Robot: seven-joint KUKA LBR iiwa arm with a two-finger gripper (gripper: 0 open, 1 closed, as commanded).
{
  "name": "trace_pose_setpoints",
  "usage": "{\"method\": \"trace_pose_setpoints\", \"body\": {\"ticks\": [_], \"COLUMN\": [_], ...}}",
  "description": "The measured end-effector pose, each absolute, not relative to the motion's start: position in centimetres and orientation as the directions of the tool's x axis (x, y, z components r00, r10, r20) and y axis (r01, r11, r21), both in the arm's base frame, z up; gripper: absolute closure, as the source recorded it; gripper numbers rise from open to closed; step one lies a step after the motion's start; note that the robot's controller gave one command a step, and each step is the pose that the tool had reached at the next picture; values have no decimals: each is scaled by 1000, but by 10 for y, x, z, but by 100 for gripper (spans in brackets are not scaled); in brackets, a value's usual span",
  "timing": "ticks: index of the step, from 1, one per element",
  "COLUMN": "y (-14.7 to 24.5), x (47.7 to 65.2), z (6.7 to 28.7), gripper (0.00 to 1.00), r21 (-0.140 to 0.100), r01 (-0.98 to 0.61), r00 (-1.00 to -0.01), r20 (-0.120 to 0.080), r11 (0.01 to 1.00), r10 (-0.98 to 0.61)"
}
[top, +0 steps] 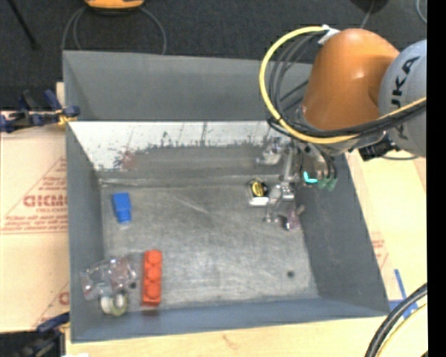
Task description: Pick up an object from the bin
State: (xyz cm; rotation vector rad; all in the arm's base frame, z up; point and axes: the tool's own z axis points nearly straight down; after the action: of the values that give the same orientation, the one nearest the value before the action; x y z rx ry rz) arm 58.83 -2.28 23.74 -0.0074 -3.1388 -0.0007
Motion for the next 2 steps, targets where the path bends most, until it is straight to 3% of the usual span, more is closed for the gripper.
{"method": "trace_pose_setpoints", "body": {"ticks": [1, 2], "y": [-103, -123], "x": [569, 616], "z": [148, 79], "gripper": [0, 0], "r21": [-2, -6], "r01": [27, -222], "r00": [-1000, -975], "r20": [5, -18], "r11": [1000, 975], "r10": [27, -222]}}
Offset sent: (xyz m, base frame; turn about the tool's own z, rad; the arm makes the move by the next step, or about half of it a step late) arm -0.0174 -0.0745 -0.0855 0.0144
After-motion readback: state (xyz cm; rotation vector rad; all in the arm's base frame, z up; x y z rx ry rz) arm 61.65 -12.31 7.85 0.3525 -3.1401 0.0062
